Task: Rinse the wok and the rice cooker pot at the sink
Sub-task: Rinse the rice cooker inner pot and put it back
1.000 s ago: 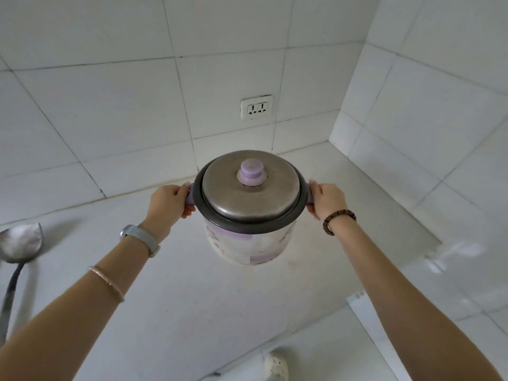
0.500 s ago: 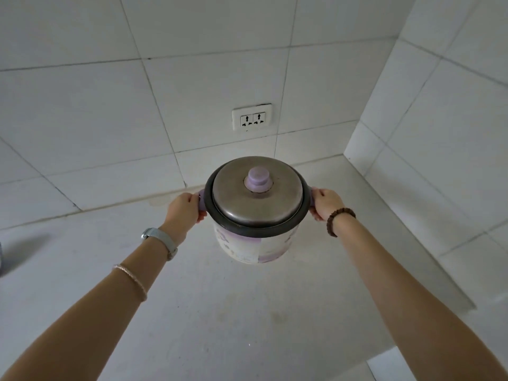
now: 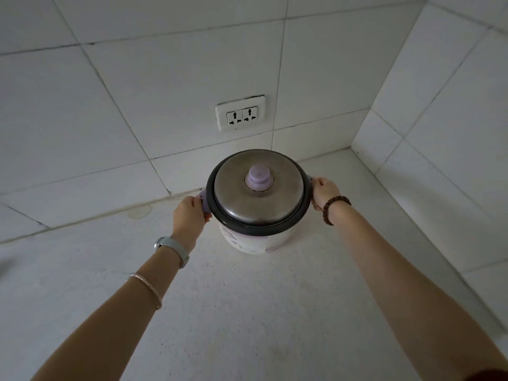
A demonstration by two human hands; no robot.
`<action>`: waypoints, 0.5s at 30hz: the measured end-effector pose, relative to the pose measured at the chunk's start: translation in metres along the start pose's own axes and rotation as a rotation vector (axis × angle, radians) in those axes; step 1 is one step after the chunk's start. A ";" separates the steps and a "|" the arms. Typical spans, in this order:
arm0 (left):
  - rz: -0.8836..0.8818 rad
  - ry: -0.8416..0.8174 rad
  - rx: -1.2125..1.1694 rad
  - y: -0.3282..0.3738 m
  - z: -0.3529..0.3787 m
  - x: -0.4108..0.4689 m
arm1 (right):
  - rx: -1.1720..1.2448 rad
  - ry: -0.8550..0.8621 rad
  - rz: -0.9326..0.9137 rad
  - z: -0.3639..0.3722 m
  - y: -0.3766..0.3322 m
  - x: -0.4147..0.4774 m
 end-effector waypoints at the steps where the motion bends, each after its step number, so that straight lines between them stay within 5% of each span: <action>1: -0.003 0.006 -0.009 0.000 0.002 0.002 | -0.001 0.005 -0.006 0.000 -0.001 0.004; 11: -0.128 -0.024 -0.093 0.003 0.001 0.004 | 0.002 0.002 0.014 0.002 -0.001 0.012; 15: -0.021 -0.075 0.021 0.005 -0.006 -0.005 | 0.001 0.024 0.053 0.002 0.001 0.003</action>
Point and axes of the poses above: each hand's wrist, its own x-axis towards the middle knuckle, its own z-axis out of the palm, y = z × x, the point moved 3 cm from there along x, towards the middle knuckle, and after that the axes turned 1 degree about -x, right-handed, at the moved point
